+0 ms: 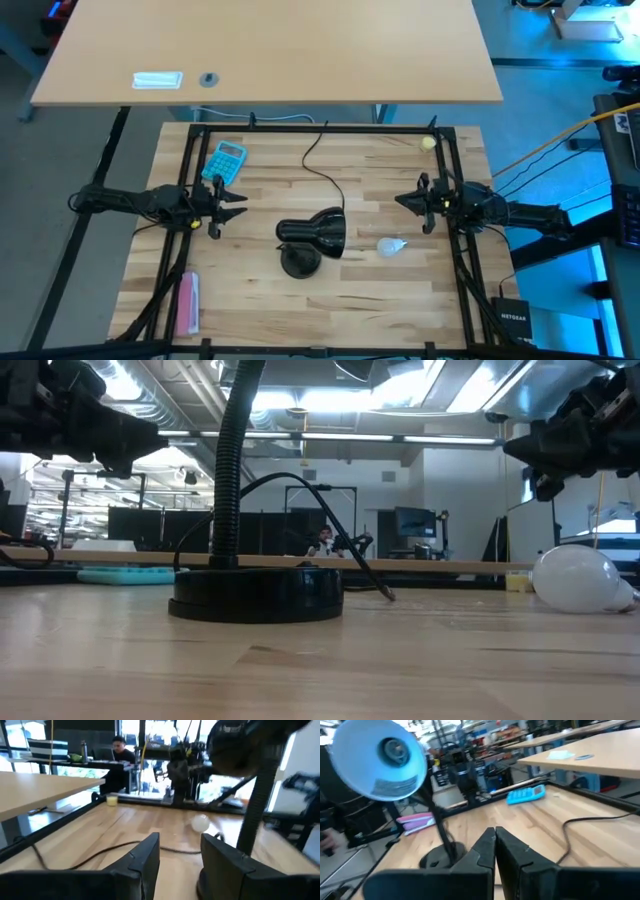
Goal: Screw lightbulb
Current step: Return to Home Position
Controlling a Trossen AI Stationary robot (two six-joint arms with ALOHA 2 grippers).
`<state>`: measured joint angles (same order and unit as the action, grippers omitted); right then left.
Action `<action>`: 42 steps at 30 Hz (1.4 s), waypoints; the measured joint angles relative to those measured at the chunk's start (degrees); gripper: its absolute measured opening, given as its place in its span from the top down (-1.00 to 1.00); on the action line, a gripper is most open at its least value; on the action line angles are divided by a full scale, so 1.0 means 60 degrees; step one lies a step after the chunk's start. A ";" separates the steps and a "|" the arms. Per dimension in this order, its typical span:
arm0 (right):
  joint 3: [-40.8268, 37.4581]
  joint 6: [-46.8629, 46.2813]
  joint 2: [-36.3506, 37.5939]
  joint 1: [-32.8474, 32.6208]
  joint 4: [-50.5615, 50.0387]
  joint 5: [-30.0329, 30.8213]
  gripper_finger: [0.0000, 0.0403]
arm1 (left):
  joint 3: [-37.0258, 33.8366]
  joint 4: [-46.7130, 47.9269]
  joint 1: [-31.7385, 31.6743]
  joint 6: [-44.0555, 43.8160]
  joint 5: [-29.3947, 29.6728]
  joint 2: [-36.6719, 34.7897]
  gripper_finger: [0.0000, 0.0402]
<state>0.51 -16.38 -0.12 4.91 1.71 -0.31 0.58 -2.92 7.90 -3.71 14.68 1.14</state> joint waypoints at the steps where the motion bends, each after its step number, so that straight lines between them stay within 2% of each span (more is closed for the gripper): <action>1: -0.0004 0.0013 0.0000 0.0000 -0.0030 -0.0173 0.93 | 0.0000 0.0020 -0.0029 0.0114 0.0001 0.0042 0.34; 42: -0.0012 -0.0222 -0.0087 0.0000 -0.0074 -0.0030 0.93 | -0.0004 0.0019 -0.0011 0.0121 0.0011 0.0063 0.34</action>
<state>0.44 -17.72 -0.64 4.91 1.27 -0.49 0.56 -2.81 7.84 -2.98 14.74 1.52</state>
